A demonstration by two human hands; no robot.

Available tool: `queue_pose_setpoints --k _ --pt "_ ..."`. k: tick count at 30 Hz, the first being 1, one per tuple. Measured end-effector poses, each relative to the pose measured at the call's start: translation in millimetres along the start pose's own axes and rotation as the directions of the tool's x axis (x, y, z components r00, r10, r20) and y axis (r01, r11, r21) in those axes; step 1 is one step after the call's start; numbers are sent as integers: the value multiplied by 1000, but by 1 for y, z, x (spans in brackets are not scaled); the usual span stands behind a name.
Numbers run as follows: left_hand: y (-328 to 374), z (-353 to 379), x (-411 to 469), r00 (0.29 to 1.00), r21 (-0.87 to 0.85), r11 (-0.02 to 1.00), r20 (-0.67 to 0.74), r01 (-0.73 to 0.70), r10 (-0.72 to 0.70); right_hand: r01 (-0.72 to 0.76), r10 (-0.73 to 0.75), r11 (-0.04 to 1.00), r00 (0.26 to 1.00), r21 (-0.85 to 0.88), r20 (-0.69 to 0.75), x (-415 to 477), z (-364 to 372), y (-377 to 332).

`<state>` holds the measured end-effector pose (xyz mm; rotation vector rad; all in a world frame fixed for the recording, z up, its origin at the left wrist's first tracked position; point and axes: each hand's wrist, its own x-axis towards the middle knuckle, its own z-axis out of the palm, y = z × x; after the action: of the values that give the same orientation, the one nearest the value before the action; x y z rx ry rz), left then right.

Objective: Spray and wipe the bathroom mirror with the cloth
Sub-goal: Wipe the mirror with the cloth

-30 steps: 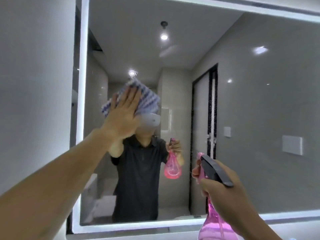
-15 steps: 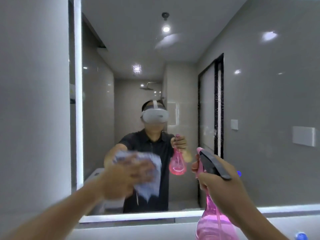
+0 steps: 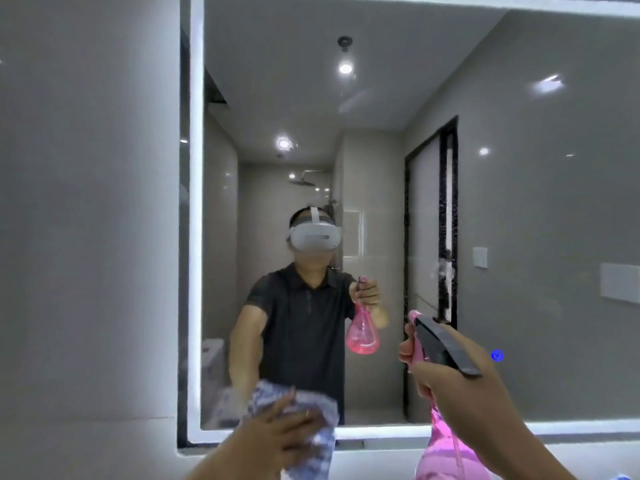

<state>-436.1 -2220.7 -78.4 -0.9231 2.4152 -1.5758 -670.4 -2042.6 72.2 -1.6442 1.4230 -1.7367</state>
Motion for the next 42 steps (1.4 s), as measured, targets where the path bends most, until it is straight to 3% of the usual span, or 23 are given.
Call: queue_pose_setpoints --k 2,3,5,6,7,9,11,12,14,17,19,21,23,25,28,30,31,33,35,36,38,40,42 --pt "-21 4 -20 993 15 1000 118 14 -16 24 -24 1000 1000 -15 -15 -4 1 -5" --pt "-47 -5 -25 998 -10 1000 68 4 -3 28 -28 1000 999 -10 -24 -5 1 -8" --pt "-109 -22 -24 979 -38 998 -195 55 -61 23 -23 1000 999 -4 -36 -8 3 -13" --pt "-146 -31 -20 928 -37 989 -344 140 -144 23 -24 1000 999 -19 -40 -10 5 -15" --pt "-183 -42 -15 870 -104 958 -401 267 -286 27 -29 999 999 -42 -41 -12 7 -16" --pt "-239 -56 -4 723 -303 817 -382 490 -576 31 -33 997 999 -71 -37 -14 12 -20" --pt "-251 -66 10 604 -447 687 -335 574 -723 25 -27 996 999 -80 -30 -15 15 -25" --pt "-239 -69 16 585 -492 655 -314 573 -748 27 -29 995 999 -93 -21 -16 17 -28" --pt "-186 -55 20 656 -506 729 -360 461 -664 19 -20 994 1000 -104 -9 -20 25 -35" --pt "-73 -18 1 875 -263 962 -448 70 -186 -6 0 994 998 -110 -57 -27 36 -43" --pt "-40 3 -11 931 -131 982 -356 -133 78 -39 29 990 997 -135 -74 -32 35 -43" --pt "-48 6 -11 918 -75 980 -368 -184 145 -93 78 984 992 -154 -100 -36 24 -40" --pt "-75 -5 -3 892 -118 982 -445 -146 79 -141 116 976 982 -164 -152 -40 10 -38" --pt "-114 -28 19 801 -286 955 -553 75 -229 -159 127 973 974 -167 -187 -42 -6 -35" --pt "-172 -67 53 619 -565 746 -457 353 -639 -155 119 972 973 -176 -196 -38 -24 -31" --pt "-173 -84 68 550 -632 641 -376 436 -745 -153 111 967 973 -202 -204 -30 -38 -26" --pt "-160 -86 71 555 -640 631 -359 439 -751 -156 110 965 971 -213 -214 -27 -44 -22" --pt "-109 -75 71 670 -554 744 -393 374 -630 -168 126 967 969 -190 -213 -19 -57 -12" --pt "-44 -59 71 802 -333 930 -508 153 -314 -186 163 972 974 -143 -156 -9 -70 -2" --pt "-16 -51 73 836 -190 980 -527 64 -156 -187 173 975 978 -121 -121 -5 -77 5" --pt "8 -48 83 884 -34 999 -468 -36 16 -156 150 983 986 -100 -67 1 -91 18" --pt "-7 -70 101 888 -95 995 -459 -19 -27 -97 95 990 995 -99 -18 5 -107 31" --pt "-40 -102 128 822 -245 961 -517 126 -240 -62 64 992 998 -106 15 7 -122 41"
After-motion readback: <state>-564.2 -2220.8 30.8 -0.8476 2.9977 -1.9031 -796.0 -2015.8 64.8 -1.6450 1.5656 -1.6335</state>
